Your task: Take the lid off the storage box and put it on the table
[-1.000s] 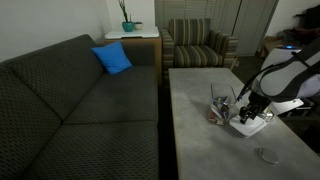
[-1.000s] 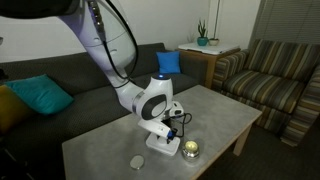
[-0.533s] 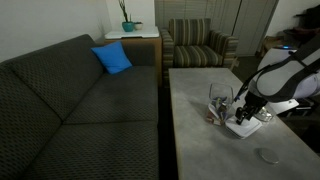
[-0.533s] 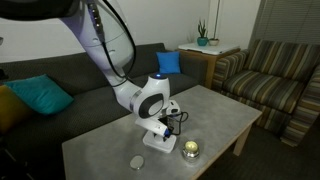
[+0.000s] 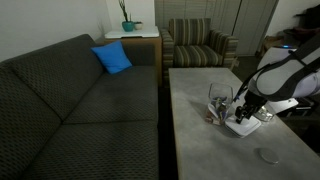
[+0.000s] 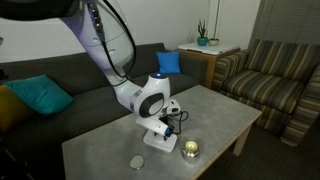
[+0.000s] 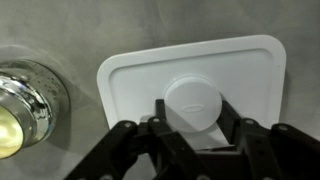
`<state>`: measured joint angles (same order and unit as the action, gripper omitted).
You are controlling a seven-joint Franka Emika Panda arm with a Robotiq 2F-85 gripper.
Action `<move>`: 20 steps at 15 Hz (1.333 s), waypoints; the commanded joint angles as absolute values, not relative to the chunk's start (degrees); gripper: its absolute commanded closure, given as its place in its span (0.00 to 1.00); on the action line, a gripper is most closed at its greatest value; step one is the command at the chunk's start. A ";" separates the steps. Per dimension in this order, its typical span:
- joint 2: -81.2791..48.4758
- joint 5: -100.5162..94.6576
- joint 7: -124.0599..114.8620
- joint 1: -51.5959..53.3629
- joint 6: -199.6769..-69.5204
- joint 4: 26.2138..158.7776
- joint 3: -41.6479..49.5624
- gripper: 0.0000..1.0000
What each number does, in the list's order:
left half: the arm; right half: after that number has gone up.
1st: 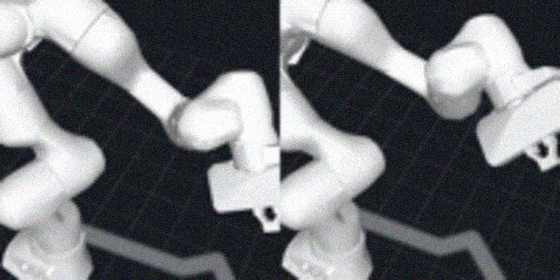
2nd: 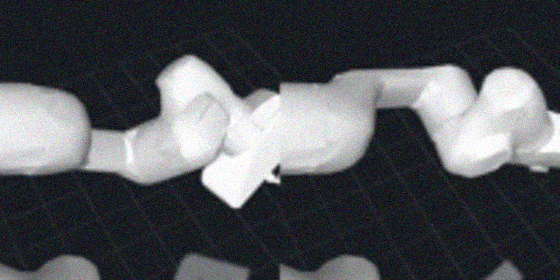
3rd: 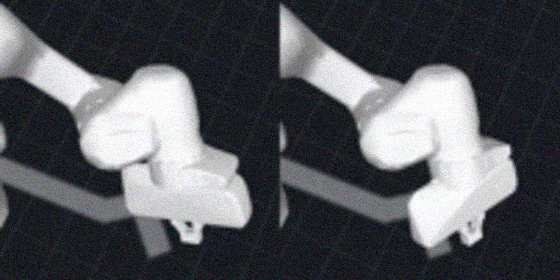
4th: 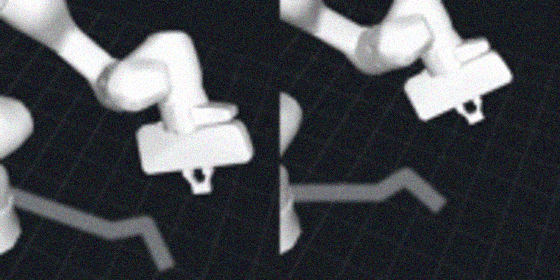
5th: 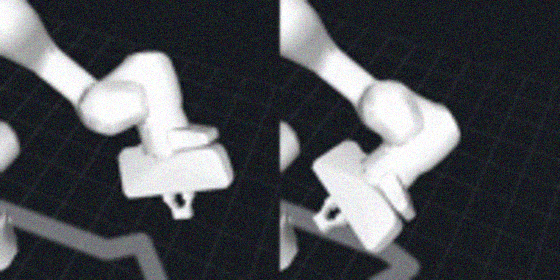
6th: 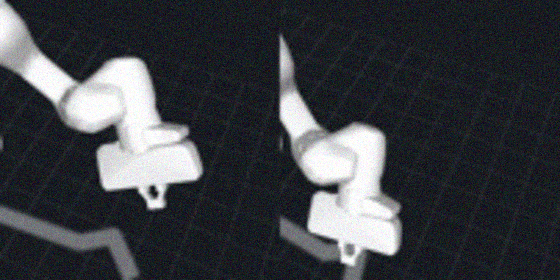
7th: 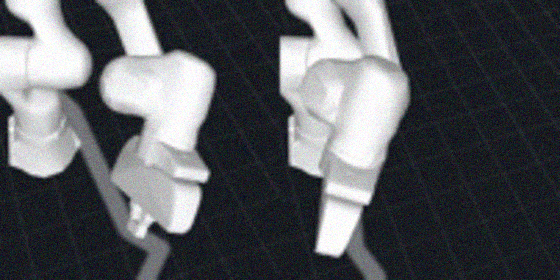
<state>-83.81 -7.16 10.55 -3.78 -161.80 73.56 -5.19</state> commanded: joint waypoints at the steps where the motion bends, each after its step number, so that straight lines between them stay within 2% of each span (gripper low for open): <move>1: -83.85 -6.72 12.34 -3.96 -161.32 72.34 -5.02 0.71; 20: -83.88 -7.11 16.41 -4.53 -160.61 71.62 -6.95 0.71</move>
<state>-83.89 -7.18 13.45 -3.78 -161.66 71.22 -5.33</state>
